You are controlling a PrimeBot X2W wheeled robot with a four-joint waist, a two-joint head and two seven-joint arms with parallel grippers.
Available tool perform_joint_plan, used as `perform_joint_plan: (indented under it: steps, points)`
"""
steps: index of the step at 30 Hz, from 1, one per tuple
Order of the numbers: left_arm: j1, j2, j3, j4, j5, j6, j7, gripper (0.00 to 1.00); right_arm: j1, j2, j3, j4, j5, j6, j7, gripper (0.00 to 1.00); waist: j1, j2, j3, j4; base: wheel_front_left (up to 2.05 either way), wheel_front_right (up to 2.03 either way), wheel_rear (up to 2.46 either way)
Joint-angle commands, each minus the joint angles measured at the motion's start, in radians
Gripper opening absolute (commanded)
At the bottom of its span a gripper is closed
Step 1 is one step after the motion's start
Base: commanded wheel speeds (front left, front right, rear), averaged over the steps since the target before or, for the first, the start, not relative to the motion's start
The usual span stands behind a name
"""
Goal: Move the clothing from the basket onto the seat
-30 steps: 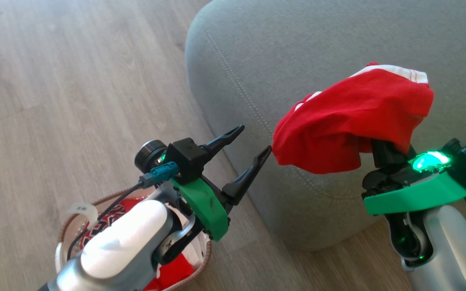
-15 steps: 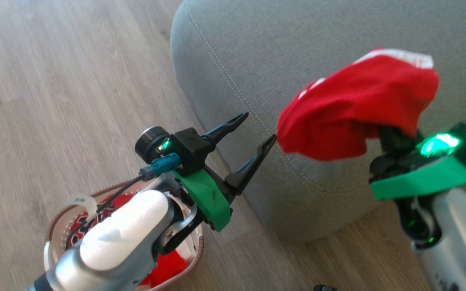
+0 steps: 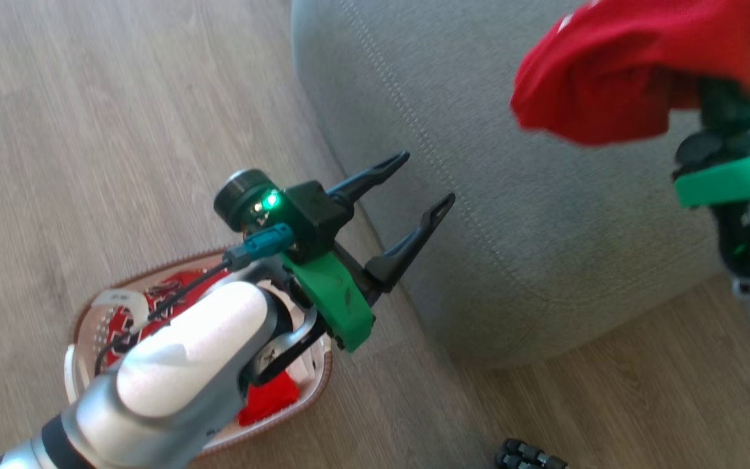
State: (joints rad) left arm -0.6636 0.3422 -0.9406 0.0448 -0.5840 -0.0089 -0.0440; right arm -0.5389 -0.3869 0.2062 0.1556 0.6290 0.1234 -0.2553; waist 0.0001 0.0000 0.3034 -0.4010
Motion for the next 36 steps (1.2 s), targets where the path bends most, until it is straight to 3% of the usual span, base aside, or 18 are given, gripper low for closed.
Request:
perform_joint_plan:
  steps: [1, 17, 25, 36]
  points:
    - [-0.059, 0.023, 0.034, -0.038, 0.007, -0.002, 0.007, 1.00, -0.040, -0.031, -0.005, -0.015, 0.004, 0.007, -0.006, 0.00, -0.0001, 0.0000, 0.027, 0.015, 0.00, 0.00, 0.00]
    - [-0.189, 0.019, 0.012, -0.082, 0.052, -0.038, 0.058, 1.00, -0.275, -0.136, -0.114, 0.226, 0.042, 0.007, -0.006, 0.00, -0.0001, 0.0000, 0.240, 0.089, 0.00, 0.00, 0.00]
    - [-0.228, 0.007, 0.007, -0.071, 0.058, -0.049, 0.056, 1.00, -0.332, -0.154, -0.101, 0.381, 0.028, 0.007, -0.004, 0.00, -0.0001, 0.0000, 0.297, 0.123, 0.00, 0.00, 0.00]
    - [-0.230, 0.001, 0.010, -0.046, 0.047, -0.044, 0.036, 1.00, -0.414, -0.149, 0.019, 0.602, 0.081, 0.007, 0.203, 0.00, -0.0001, 0.0000, 0.302, 0.151, 0.00, 0.00, 0.00]
